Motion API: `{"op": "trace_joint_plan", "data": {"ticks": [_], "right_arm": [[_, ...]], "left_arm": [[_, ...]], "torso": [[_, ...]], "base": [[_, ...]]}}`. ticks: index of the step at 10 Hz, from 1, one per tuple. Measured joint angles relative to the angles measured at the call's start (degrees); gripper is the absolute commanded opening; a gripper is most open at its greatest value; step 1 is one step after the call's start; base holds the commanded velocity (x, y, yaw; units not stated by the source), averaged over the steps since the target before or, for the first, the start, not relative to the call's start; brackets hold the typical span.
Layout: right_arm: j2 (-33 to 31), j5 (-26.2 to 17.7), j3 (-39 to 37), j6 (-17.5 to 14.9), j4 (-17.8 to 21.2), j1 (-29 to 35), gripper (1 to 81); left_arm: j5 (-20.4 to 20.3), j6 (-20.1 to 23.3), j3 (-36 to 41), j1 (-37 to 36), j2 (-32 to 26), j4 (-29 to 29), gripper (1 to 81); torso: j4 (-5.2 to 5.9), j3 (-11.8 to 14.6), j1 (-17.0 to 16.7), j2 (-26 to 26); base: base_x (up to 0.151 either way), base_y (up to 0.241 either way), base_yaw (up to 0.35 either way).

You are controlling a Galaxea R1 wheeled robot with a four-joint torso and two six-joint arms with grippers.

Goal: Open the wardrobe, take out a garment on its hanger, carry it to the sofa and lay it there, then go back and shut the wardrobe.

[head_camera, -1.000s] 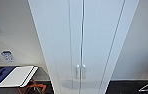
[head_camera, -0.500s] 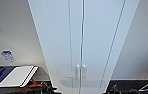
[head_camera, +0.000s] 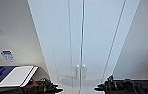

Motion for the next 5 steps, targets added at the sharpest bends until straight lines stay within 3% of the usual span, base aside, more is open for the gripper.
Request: {"op": "trace_joint_plan", "data": {"ticks": [5], "right_arm": [[1.97,-3.47,-2.36,0.60,-0.48,6.33,81.1]], "left_arm": [[0.27,-0.01,-2.36,-1.93,4.79,3.45,81.1]], "torso": [[0.00,-0.04,0.05,0.02]], "base": [[0.000,0.000,0.000]]}}
